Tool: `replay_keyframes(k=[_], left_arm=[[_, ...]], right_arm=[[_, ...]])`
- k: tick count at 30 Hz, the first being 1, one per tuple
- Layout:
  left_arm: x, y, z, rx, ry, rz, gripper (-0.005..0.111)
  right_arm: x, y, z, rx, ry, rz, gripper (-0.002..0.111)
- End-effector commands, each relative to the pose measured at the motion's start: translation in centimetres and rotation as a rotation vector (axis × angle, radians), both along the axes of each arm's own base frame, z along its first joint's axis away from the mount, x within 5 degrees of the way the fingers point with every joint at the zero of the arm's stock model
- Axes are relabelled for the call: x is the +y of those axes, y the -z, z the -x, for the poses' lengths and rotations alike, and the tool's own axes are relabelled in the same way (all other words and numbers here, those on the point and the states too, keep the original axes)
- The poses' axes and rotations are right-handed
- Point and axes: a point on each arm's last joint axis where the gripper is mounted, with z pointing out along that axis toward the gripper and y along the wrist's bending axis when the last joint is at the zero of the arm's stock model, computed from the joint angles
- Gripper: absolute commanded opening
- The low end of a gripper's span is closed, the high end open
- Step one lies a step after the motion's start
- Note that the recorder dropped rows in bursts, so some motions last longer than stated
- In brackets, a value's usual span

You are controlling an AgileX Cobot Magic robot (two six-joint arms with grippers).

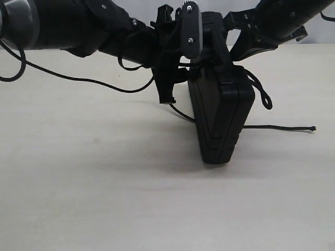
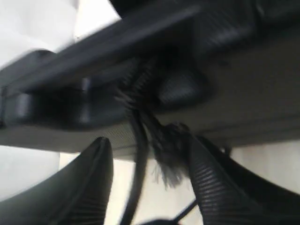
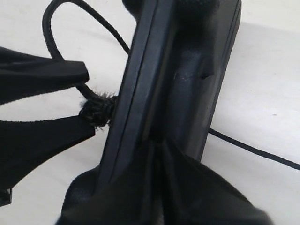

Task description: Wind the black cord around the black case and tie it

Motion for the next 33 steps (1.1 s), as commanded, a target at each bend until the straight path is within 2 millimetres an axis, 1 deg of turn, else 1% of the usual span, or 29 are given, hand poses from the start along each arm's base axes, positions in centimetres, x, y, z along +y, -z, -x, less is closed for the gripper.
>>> replay_keyframes(k=[1, 7, 8, 11, 13, 17, 18, 23, 29, 31, 33], left_arm=[[0.4, 0.0, -0.2, 0.0, -0.047, -0.02, 0.049], [0.7, -0.5, -1.1, -0.082, -0.127, 0.006, 0.048], [0.7, -0.5, -1.1, -0.082, -0.127, 0.006, 0.045], [0.6, -0.1, -1.1, -0.064, -0.117, -0.002, 0.031], [0.5, 0.6, -1.1, -0.046, -0.111, -0.013, 0.019], [0.2, 1.5, -1.0, -0.004, -0.093, -0.025, 0.001], [0.2, 1.6, -0.9, 0.003, -0.089, -0.025, 0.0], [0.1, 1.5, -0.9, 0.031, -0.115, 0.014, 0.0], [0.3, 0.0, -0.7, 0.003, -0.114, 0.038, 0.0], [0.1, -0.2, -0.6, 0.02, -0.099, 0.043, 0.0], [-0.5, -0.2, -0.1, 0.037, -0.07, 0.055, 0.0]], right_arm=[[0.0, -0.3, 0.2, -0.012, -0.001, -0.004, 0.004], [0.0, -0.3, 0.2, -0.013, -0.002, 0.0, 0.004], [0.0, -0.3, 0.2, -0.013, -0.002, 0.0, 0.004], [0.0, -0.3, 0.2, -0.013, -0.002, 0.0, 0.004], [0.0, -0.3, 0.2, -0.013, -0.002, 0.0, 0.004], [0.0, -0.3, 0.2, -0.012, -0.002, -0.002, 0.004], [0.0, -0.3, 0.2, -0.012, -0.002, -0.002, 0.004], [0.0, -0.3, 0.2, -0.012, -0.001, -0.004, 0.004], [0.0, -0.3, 0.1, -0.016, -0.004, -0.002, 0.004], [0.0, -0.3, 0.1, -0.016, -0.005, -0.005, 0.004], [0.0, -0.3, 0.1, -0.016, -0.005, -0.006, 0.004]])
